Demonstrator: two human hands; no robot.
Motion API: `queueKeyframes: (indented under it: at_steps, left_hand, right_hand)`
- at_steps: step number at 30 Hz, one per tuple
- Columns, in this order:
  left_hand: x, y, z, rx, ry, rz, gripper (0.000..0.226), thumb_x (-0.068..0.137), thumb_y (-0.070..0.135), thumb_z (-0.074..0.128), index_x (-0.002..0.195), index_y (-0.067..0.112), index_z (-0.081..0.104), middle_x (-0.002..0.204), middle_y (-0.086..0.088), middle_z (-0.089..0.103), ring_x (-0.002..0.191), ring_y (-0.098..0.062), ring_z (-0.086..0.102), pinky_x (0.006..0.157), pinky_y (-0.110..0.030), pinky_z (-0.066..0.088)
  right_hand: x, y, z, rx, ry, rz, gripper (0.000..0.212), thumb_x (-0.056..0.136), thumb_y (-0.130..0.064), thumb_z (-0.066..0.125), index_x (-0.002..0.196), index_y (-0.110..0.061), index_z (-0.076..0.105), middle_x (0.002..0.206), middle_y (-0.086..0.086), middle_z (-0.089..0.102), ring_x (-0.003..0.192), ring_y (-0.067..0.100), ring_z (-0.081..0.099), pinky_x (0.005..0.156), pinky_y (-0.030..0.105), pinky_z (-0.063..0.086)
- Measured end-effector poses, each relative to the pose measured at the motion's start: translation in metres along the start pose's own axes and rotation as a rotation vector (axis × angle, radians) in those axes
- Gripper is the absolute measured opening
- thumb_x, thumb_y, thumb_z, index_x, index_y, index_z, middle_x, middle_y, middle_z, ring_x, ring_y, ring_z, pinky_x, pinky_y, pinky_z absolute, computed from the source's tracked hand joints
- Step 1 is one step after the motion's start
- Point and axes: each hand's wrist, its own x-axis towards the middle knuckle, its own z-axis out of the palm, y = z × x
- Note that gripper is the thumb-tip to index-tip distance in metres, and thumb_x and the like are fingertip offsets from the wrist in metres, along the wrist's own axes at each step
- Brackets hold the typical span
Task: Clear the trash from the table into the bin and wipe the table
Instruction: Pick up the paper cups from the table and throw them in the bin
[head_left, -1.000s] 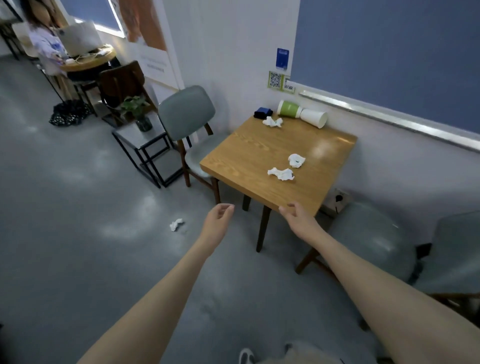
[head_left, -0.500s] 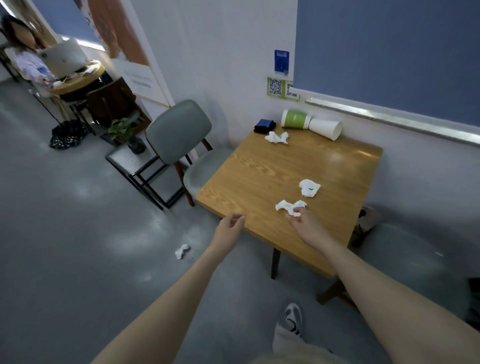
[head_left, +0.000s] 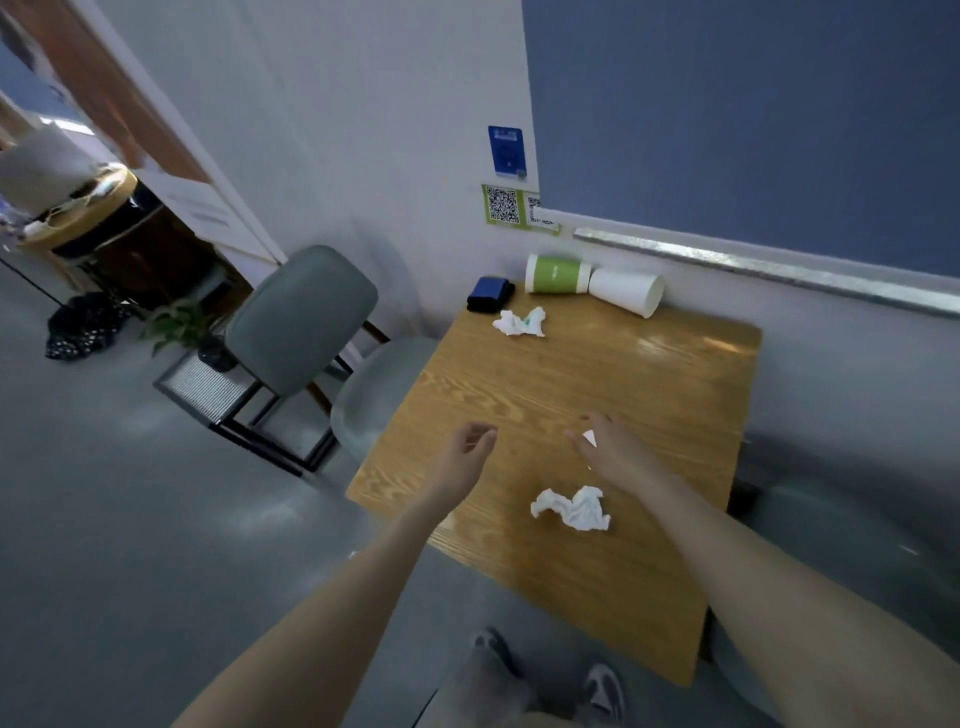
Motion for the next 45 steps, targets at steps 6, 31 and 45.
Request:
queueKeyframes:
  at_steps: [6, 31, 45]
  left_hand:
    - [0.089, 0.019, -0.002, 0.025, -0.074, 0.071, 0.025, 0.102, 0.035, 0.052, 0.121, 0.020, 0.062, 0.113, 0.005, 0.063, 0.099, 0.000, 0.058, 0.070, -0.013, 0.044]
    - [0.423, 0.114, -0.011, 0.782, -0.296, 0.610, 0.057, 0.093, 0.030, 0.063, 0.144, 0.021, 0.041, 0.145, -0.009, 0.036, 0.130, -0.030, 0.042, 0.105, -0.048, 0.040]
    - [0.482, 0.111, 0.012, 1.199, -0.265, 0.636, 0.092, 0.081, 0.027, 0.079, 0.152, 0.025, 0.021, 0.152, -0.011, 0.029, 0.138, -0.031, 0.038, 0.115, -0.049, 0.032]
  right_hand:
    - [0.055, -0.003, -0.024, -0.006, 0.052, 0.056, 0.061, 0.100, -0.058, 0.039, 0.148, -0.022, 0.038, 0.149, 0.006, 0.043, 0.126, 0.027, 0.052, 0.097, 0.043, 0.048]
    - [0.262, -0.035, -0.110, -0.409, 0.205, 0.323, 0.053, 0.100, -0.043, 0.045, 0.147, -0.019, 0.035, 0.148, 0.013, 0.033, 0.133, 0.032, 0.035, 0.102, 0.046, 0.037]
    - [0.309, 0.000, -0.119, -0.641, 0.313, 0.340, 0.051, 0.090, -0.033, 0.064, 0.135, -0.017, 0.044, 0.134, 0.013, 0.045, 0.123, 0.033, 0.042, 0.111, 0.048, 0.030]
